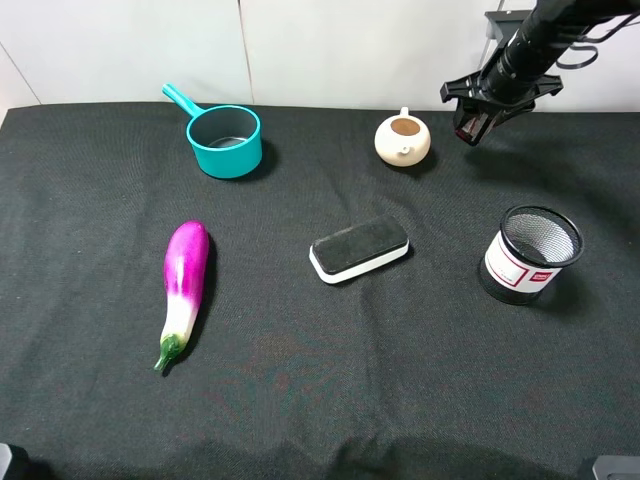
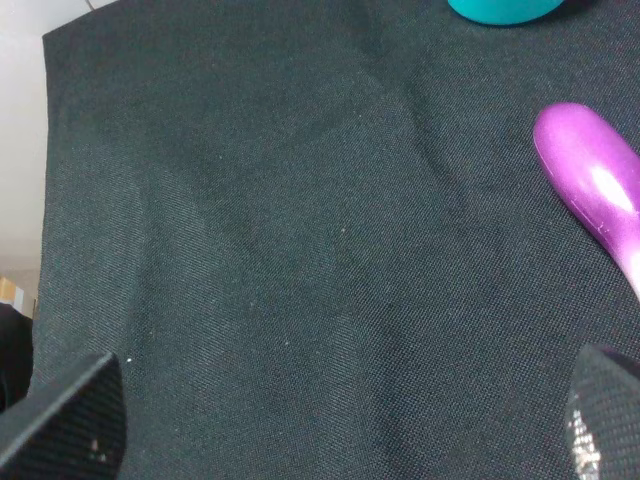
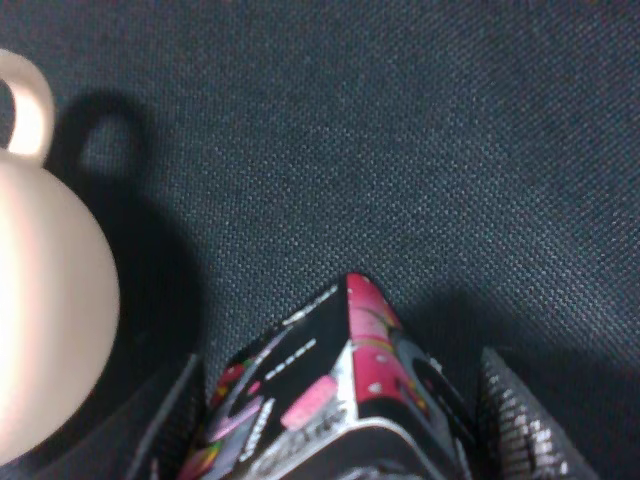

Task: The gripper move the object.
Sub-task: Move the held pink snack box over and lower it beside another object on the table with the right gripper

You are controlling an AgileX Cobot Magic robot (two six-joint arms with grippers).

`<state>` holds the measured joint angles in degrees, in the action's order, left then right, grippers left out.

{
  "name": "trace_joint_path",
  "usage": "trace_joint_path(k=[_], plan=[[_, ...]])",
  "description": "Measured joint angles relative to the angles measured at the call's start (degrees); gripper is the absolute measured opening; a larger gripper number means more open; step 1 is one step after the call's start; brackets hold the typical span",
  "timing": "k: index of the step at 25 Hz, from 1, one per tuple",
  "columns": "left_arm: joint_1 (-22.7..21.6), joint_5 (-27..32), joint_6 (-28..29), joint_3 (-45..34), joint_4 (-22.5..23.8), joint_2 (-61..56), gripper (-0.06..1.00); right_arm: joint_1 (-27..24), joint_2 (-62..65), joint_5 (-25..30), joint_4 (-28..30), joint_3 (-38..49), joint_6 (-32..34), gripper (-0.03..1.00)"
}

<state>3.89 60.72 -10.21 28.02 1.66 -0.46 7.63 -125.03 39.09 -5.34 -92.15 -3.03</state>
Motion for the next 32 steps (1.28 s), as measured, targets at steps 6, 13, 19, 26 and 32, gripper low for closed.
trace_joint_path(k=[6, 13, 19, 26, 32], plan=[[0.00, 0.00, 0.00, 0.00, 0.00, 0.00, 0.93, 0.00, -2.09, -1.40, 0.00, 0.00, 0.00, 0.42], [0.00, 0.00, 0.00, 0.00, 0.00, 0.00, 0.93, 0.00, -2.39, -2.15, 0.00, 0.00, 0.00, 0.42], [0.00, 0.00, 0.00, 0.00, 0.00, 0.00, 0.93, 0.00, -2.39, -2.16, 0.00, 0.00, 0.00, 0.42], [0.00, 0.00, 0.00, 0.00, 0.00, 0.00, 0.93, 0.00, -2.39, -2.28, 0.00, 0.00, 0.00, 0.42], [0.00, 0.00, 0.00, 0.00, 0.00, 0.00, 0.93, 0.00, -2.39, -2.70, -0.04, 0.00, 0.00, 0.47]])
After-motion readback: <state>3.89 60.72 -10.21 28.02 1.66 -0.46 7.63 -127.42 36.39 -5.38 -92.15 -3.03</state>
